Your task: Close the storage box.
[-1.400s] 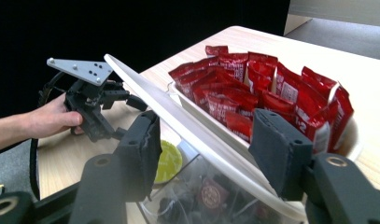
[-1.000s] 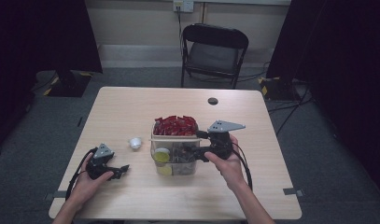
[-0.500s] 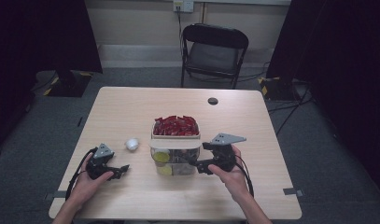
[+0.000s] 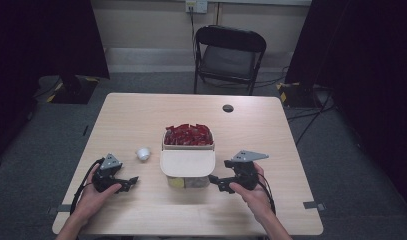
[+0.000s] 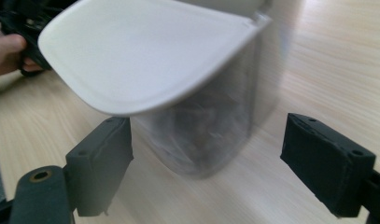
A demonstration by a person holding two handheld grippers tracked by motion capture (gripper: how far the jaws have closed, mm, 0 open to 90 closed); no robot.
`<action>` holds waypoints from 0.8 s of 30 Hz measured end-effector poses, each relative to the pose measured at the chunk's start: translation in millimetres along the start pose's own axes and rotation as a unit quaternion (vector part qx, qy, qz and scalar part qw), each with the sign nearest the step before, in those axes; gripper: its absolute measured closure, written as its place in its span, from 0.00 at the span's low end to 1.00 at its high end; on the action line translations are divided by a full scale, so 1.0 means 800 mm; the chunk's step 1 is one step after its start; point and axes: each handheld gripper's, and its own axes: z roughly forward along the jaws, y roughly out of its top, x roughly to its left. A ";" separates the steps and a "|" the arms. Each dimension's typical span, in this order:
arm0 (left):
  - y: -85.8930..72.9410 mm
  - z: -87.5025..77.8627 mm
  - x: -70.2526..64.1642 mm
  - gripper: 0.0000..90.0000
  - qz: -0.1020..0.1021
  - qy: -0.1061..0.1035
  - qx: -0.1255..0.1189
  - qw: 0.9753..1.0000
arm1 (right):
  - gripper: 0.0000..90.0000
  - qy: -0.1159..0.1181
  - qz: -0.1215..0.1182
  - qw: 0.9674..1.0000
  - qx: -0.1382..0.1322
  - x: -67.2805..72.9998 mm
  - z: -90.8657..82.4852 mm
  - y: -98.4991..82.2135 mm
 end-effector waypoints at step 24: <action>0.000 0.000 0.001 0.14 0.001 0.006 0.001 1.000 | 0.18 -0.184 0.073 0.977 0.075 -0.116 -0.017 -0.065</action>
